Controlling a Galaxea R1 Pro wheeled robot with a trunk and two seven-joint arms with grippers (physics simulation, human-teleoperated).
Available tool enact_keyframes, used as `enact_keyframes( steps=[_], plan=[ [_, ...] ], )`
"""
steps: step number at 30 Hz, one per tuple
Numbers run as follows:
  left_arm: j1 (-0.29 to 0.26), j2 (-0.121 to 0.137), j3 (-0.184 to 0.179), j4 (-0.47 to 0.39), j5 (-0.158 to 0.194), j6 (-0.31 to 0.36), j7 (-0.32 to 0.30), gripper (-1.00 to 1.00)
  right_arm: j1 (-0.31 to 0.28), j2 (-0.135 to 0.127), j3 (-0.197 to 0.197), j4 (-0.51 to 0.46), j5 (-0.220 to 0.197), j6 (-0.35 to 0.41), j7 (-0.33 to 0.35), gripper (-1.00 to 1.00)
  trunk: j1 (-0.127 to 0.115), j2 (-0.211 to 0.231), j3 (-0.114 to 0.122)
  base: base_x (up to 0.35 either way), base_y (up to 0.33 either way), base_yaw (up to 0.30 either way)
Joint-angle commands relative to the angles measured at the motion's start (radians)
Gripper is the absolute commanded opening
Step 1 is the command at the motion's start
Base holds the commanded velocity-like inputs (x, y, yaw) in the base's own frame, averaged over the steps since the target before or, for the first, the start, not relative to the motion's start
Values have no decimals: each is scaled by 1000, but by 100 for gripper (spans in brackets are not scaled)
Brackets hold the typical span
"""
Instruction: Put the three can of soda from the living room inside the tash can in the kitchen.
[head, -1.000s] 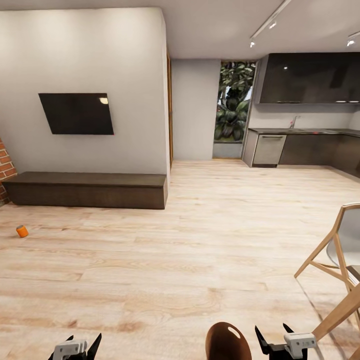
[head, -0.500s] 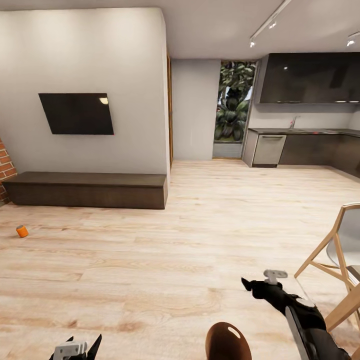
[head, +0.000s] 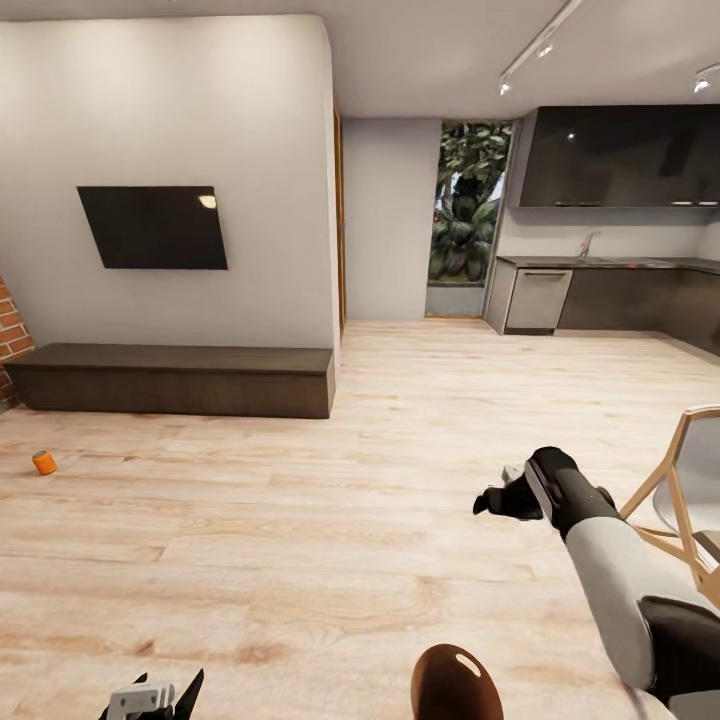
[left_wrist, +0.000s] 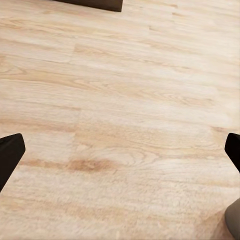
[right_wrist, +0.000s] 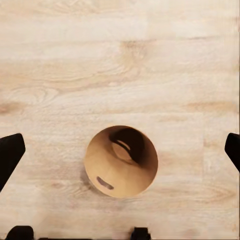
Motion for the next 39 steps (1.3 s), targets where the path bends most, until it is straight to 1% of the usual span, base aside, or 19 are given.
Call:
enact_keyframes(
  steps=[1, 2, 3, 7, 10, 16, 21, 27, 39],
  plan=[
    [0, 0, 0, 0, 0, 0, 0, 100, -24, -7, 1, 54, 5, -2, -5, 100, 0, 0, 0, 0, 0, 0],
    [0, 0, 0, 0, 0, 0, 0, 100, -80, -23, 3, 193, 19, -11, -24, 100, 0, 0, 0, 0, 0, 0],
    [0, 0, -1, 0, 0, 0, 0, 100, -94, -28, 3, 230, 21, -13, -34, 100, 0, 0, 0, 0, 0, 0],
    [0, 0, -1, 0, 0, 0, -1, 100, -108, -36, 3, 270, 24, -14, -53, 100, 0, 0, 0, 0, 0, 0],
    [0, 1, -1, 0, 0, -1, -2, 100, -112, -44, 3, 281, 25, -14, -63, 100, 0, 0, 0, 0, 0, 0],
    [0, 0, -1, 0, 0, -1, -1, 100, -116, -79, 1, 294, 24, -13, -80, 100, 0, 0, 0, 0, 0, 0],
    [0, 1, -1, 0, 0, -1, 0, 100, -117, -92, 0, 296, 24, -15, -82, 100, 0, 0, 0, 0, 0, 0],
    [0, 0, -1, 0, 0, -1, 1, 100, -117, -99, 1, 292, 25, -18, -80, 100, 0, 0, 0, 0, 0, 0],
    [0, -2, 0, -1, 1, 1, 1, 100, -117, -99, 7, 288, 29, -21, -77, 100, 0, 0, 0, 0, 0, 0]
  ],
)
